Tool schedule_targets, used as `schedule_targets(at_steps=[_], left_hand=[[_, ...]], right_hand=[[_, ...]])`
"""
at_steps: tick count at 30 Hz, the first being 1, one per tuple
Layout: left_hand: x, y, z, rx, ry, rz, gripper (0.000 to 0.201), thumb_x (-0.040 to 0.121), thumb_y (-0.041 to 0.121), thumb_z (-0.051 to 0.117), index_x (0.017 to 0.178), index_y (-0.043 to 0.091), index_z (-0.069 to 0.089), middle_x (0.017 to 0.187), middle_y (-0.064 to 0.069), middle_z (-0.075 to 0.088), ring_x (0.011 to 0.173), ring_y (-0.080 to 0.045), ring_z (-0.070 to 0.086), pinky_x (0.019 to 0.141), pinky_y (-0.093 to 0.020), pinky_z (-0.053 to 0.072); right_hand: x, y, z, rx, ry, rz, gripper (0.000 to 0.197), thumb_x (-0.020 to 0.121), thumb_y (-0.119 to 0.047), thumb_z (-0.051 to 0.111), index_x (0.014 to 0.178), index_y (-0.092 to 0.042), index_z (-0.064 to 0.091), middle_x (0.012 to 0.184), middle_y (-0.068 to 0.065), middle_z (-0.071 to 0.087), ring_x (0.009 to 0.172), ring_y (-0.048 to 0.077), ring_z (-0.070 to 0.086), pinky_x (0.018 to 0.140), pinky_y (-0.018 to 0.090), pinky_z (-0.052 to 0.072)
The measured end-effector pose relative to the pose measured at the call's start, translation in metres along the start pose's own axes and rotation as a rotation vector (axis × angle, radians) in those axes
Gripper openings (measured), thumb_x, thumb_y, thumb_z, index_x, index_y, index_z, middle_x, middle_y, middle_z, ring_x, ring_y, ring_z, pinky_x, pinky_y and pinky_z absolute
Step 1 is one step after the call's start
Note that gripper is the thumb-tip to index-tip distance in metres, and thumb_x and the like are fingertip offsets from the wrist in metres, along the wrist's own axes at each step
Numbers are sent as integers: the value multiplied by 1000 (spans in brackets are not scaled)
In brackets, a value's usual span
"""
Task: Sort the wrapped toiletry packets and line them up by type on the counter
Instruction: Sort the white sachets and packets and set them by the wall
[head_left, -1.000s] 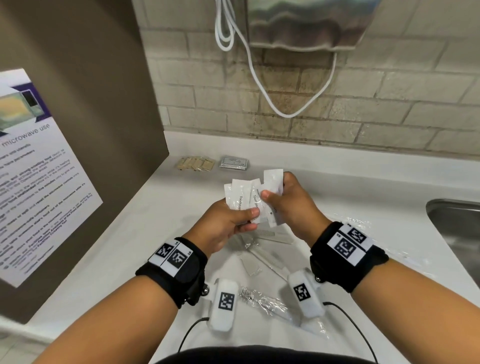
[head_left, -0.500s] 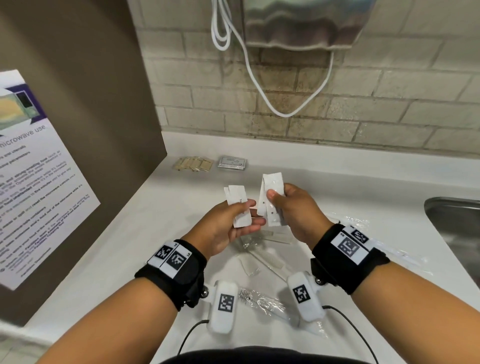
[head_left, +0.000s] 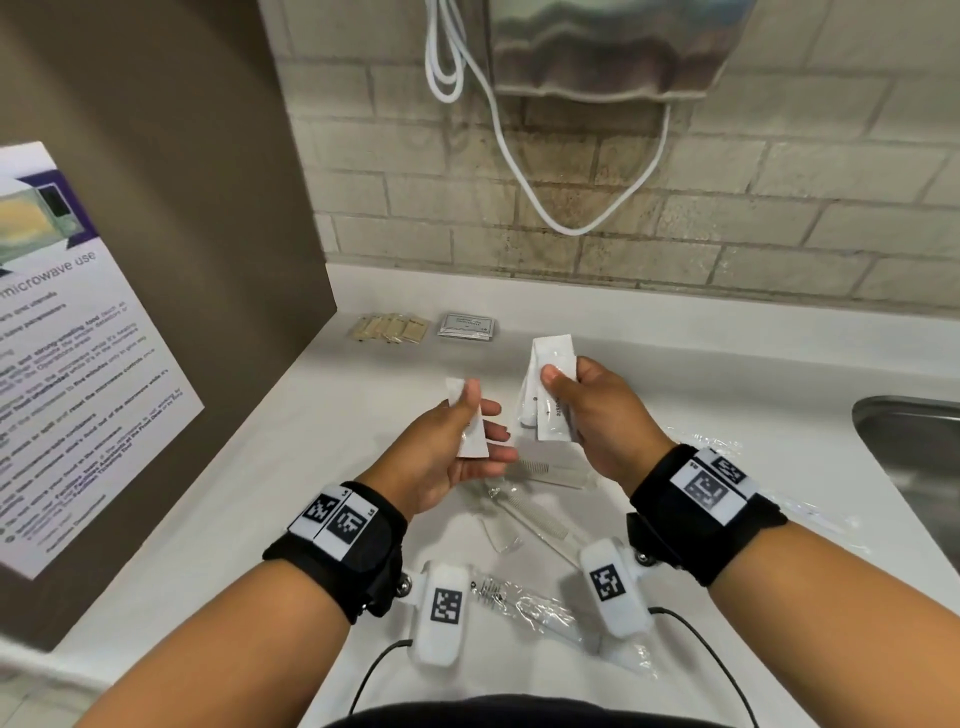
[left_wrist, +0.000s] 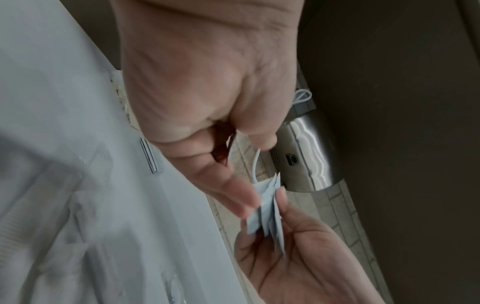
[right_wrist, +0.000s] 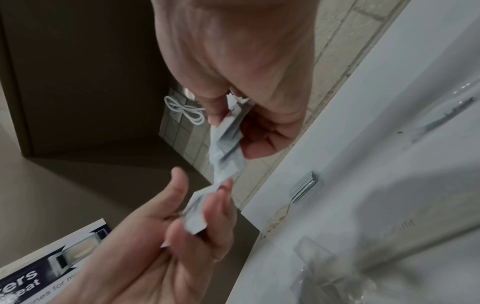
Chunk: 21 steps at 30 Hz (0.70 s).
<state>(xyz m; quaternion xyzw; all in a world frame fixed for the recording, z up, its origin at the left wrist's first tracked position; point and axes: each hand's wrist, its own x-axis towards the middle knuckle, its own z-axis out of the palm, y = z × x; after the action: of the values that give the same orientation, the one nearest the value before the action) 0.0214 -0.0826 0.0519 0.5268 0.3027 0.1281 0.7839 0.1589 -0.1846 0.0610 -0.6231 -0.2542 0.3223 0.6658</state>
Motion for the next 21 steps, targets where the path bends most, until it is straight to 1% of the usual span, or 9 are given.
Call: schedule_targets(at_steps=[3, 6, 10, 11, 13, 15, 18, 19, 21], left_hand=[[3, 2, -7, 44, -7, -43, 85, 89, 71, 13, 103, 7, 66, 76, -10, 69, 51, -17, 65, 38, -19, 42], [4, 4, -12, 146, -96, -108, 104, 82, 78, 4, 100, 2, 72, 79, -18, 71, 42, -19, 56, 34, -17, 29], [6, 12, -11, 227, -290, -182, 103, 73, 84, 4, 96, 10, 72, 82, -26, 70, 31, -17, 45, 30, -14, 20], [7, 15, -11, 228, -324, -187, 101, 73, 84, 3, 92, 11, 70, 79, -26, 70, 28, -16, 43, 30, -14, 19], [9, 20, -11, 229, -334, -194, 98, 71, 86, 2, 83, 11, 66, 71, -24, 69, 27, -16, 41, 29, -13, 21], [8, 25, -12, 220, -305, -186, 100, 69, 87, 4, 85, 13, 69, 68, -22, 67, 31, -17, 45, 32, -15, 28], [11, 17, -14, 178, -205, -88, 95, 70, 86, 13, 92, 13, 69, 70, -13, 63, 48, -17, 51, 45, -23, 38], [14, 10, -13, 157, -170, -20, 89, 71, 84, 21, 98, 14, 68, 78, -11, 63, 60, -18, 56, 54, -26, 43], [17, 0, -5, 110, -150, 86, 69, 79, 76, 42, 118, 23, 63, 102, -7, 68, 89, -19, 63, 81, -34, 48]], right_hand=[[0, -5, -6, -49, -47, 4, 10, 97, -16, 54, 103, -11, 59, 79, 3, 64, 64, 16, 62, 56, 25, 51], [-3, -17, -7, -224, -190, -69, 7, 95, -13, 55, 94, -16, 61, 83, 2, 62, 69, 15, 59, 63, 27, 48], [-7, -34, 5, -839, -473, -332, 4, 93, -17, 59, 92, -20, 58, 99, -6, 44, 88, 5, 50, 81, 16, 40], [-9, -34, 9, -972, -532, -359, 1, 93, -20, 59, 94, -19, 58, 104, -5, 43, 92, 5, 48, 84, 17, 39], [-9, -27, 15, -1099, -569, -355, 13, 94, -23, 56, 98, -10, 57, 105, 0, 46, 90, 11, 50, 81, 24, 40], [-10, -20, 20, -974, -454, -294, 11, 96, -22, 53, 97, -11, 53, 94, 1, 52, 78, 12, 52, 70, 29, 41], [-4, -11, 21, -613, -161, -167, 15, 95, -27, 52, 101, -13, 50, 86, 5, 59, 70, 19, 57, 58, 35, 49], [0, -8, 21, -500, -88, -120, 22, 93, -31, 51, 105, -13, 50, 89, 8, 61, 72, 22, 59, 56, 38, 51], [3, -4, 26, -346, -38, -33, 27, 92, -31, 48, 109, -11, 52, 97, 14, 64, 79, 27, 63, 57, 39, 53]])
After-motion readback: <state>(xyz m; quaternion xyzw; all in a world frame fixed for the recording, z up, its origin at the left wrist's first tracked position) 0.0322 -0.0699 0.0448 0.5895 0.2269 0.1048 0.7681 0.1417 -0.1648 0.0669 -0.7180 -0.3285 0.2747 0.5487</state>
